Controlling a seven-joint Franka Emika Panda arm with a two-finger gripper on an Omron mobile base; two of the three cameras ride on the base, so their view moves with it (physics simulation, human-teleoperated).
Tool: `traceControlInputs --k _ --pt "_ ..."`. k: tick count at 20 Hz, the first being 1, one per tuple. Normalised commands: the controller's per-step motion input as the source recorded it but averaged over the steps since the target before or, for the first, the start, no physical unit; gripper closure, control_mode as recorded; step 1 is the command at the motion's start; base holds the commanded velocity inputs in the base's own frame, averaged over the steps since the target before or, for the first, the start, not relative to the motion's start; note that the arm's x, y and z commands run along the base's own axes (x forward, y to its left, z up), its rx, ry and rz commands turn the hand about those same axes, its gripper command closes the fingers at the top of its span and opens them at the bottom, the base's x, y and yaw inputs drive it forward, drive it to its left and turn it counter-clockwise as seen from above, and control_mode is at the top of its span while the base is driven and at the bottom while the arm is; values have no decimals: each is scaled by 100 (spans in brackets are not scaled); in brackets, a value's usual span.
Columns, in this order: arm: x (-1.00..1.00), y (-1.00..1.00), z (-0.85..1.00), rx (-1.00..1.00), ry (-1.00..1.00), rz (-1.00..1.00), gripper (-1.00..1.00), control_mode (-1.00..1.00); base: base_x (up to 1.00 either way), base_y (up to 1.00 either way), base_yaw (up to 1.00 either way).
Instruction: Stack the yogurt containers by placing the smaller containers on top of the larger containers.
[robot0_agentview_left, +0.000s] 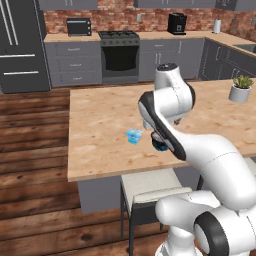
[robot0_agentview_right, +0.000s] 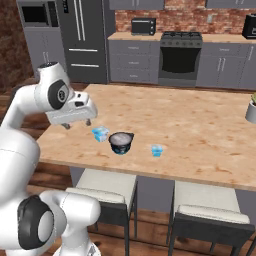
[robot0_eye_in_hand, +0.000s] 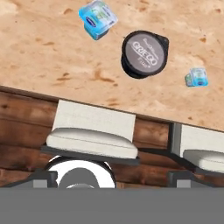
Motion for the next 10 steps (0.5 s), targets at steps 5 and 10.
traceControlInputs --k 5,10 --pt "0 15 -26 -15 0 4 -100 -100 0 0 0" --pt "0 8 -29 -12 0 1 -100 -100 0 0 0"
